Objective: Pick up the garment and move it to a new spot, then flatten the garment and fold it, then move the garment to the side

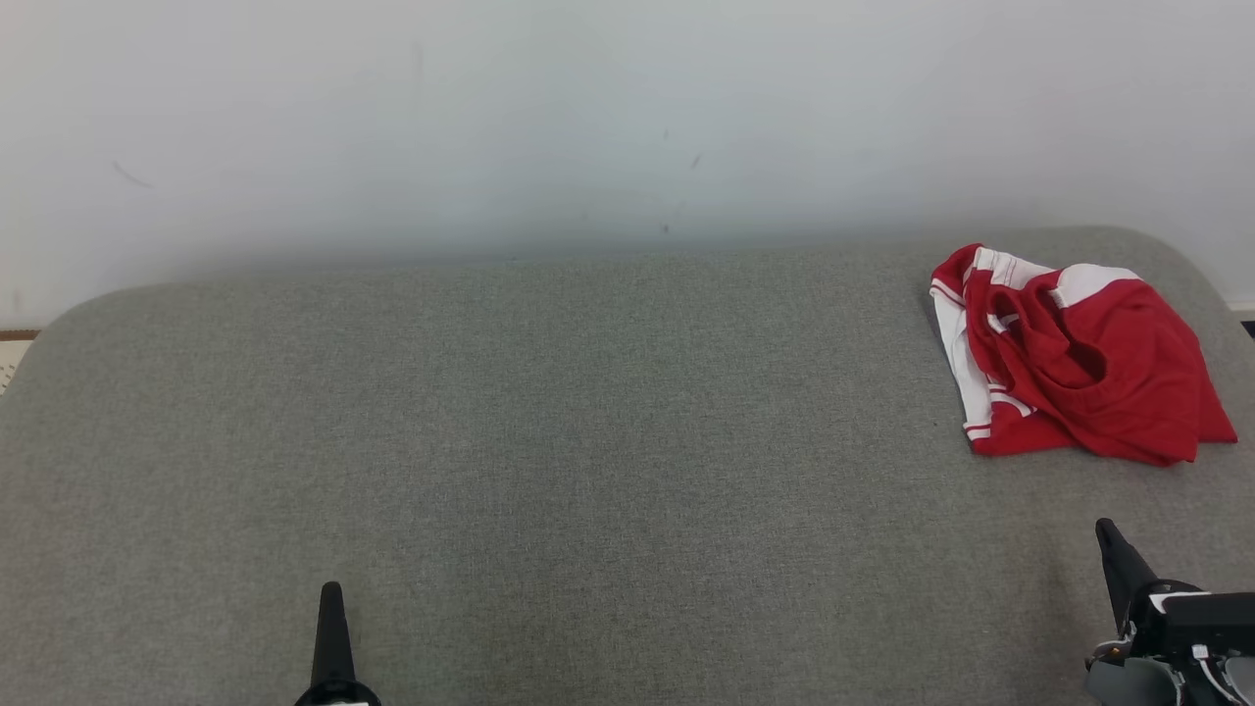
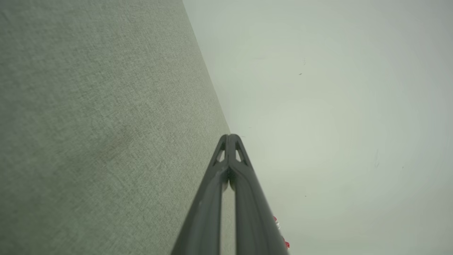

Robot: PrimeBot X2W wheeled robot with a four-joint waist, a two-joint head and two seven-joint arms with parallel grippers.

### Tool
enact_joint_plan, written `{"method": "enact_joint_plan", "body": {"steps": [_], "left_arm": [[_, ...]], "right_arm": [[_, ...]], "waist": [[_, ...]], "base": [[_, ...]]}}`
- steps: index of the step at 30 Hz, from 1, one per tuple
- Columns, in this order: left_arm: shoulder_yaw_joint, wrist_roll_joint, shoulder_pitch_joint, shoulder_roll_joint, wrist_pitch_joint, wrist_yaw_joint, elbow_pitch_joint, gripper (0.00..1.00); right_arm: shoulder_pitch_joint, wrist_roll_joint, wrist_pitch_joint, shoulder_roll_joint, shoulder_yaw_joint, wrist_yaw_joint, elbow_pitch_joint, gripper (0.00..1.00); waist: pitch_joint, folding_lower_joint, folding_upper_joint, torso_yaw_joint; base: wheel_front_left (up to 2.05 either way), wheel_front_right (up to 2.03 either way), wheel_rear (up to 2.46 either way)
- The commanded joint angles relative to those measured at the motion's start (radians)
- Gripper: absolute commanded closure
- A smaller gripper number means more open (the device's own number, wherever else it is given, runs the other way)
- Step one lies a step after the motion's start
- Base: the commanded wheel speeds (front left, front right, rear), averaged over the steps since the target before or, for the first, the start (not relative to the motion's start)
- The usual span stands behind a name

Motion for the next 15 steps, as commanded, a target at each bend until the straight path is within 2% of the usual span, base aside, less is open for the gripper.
{"method": "enact_joint_plan", "body": {"steps": [1,15], "left_arm": [[-0.004,-0.028,-0.019,0.002,-0.005,-0.005,0.002,1.00],[-0.032,-0.154,-0.043,0.001,-0.006,-0.016,0.030,1.00]], "right_arm": [[-0.020,0.019,0.010,-0.009,-0.009,0.000,0.000,1.00],[-0.041,0.130,0.066,-0.013,-0.061,0.000,0.024,1.00]], "waist": [[0.000,0.0000,-0.0001,0.000],[0.007,-0.0001,-0.0001,-0.003]], "base": [[0.00,0.00,0.00],[0.00,0.00,0.00]]}}
